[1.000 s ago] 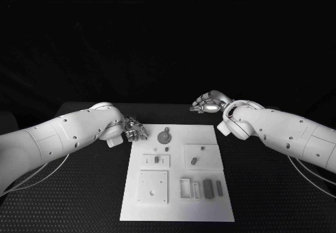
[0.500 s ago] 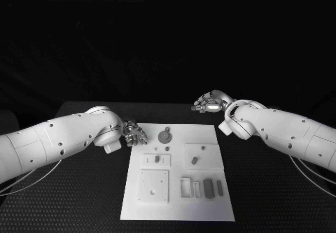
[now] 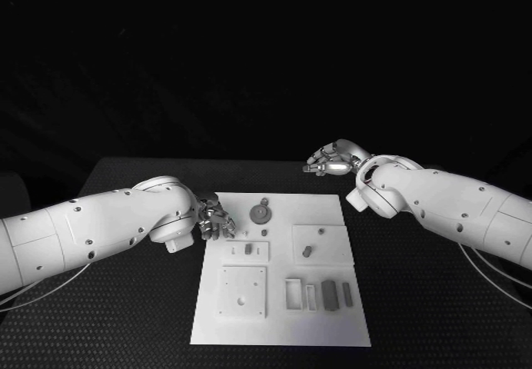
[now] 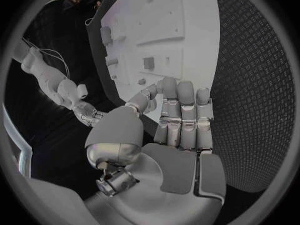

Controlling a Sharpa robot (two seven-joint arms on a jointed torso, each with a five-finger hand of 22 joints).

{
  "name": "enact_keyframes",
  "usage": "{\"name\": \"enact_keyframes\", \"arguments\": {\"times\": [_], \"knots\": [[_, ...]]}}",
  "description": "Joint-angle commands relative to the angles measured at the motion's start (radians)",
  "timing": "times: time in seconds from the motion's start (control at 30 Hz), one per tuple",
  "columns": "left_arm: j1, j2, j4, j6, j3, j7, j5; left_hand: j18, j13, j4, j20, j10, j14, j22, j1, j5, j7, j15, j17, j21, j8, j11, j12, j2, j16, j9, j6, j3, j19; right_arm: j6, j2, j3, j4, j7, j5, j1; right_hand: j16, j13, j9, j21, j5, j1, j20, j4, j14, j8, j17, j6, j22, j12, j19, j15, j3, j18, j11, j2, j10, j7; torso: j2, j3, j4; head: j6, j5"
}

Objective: Assemble the parts on the task board

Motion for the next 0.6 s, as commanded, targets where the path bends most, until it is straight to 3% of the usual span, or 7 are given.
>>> {"name": "enact_keyframes", "arguments": {"times": [0.03,0.4,0.6], "knots": [[0.0,-0.003,0.018,-0.022,-0.006,-0.014,-0.061,-0.001,0.002,-0.008,-0.079,0.038,0.008,0.023,0.008,0.007,-0.024,0.0,0.002,0.006,0.005,-0.031,0.001,0.0,0.006,0.044,0.029,0.002,0.008,0.01,-0.001,0.0,0.003,0.006,0.0,0.0,-0.006,-0.001,-0.002,-0.004,0.005,0.008,0.0,0.001,-0.005,0.004,-0.001,-0.009,0.001,-0.005,-0.007,-0.001,0.0,-0.013,0.001,-0.005,0.008,0.03,0.0,0.0005,-0.0009,-0.003,0.002],[-0.001,-0.013,0.061,-0.004,-0.038,-0.022,-0.104,0.0,0.005,-0.009,-0.081,0.04,0.011,0.023,0.009,0.01,-0.025,-0.001,0.003,0.008,0.004,-0.032,0.002,-0.001,0.008,0.047,0.032,0.002,0.009,0.01,-0.002,0.0,0.004,0.006,0.0,0.0,-0.006,-0.002,-0.002,-0.005,0.006,0.007,0.0,0.002,-0.005,0.004,-0.003,-0.009,0.001,-0.006,-0.007,0.0,-0.001,-0.013,0.001,-0.005,0.009,0.03,-0.001,0.0004,-0.0004,-0.009,0.005],[-0.004,-0.013,0.072,0.004,-0.041,-0.023,-0.122,0.0,0.006,-0.009,-0.081,0.041,0.012,0.023,0.009,0.011,-0.025,-0.002,0.004,0.009,0.004,-0.032,0.003,0.0,0.008,0.048,0.032,0.002,0.01,0.011,-0.004,0.0,0.005,0.006,0.0,0.0,-0.006,-0.002,-0.002,-0.005,0.006,0.008,0.0,0.002,-0.005,0.004,-0.003,-0.009,0.002,-0.007,-0.007,0.0,-0.001,-0.013,0.001,-0.005,0.009,0.03,-0.001,0.0011,-0.0002,-0.011,0.007]]}}
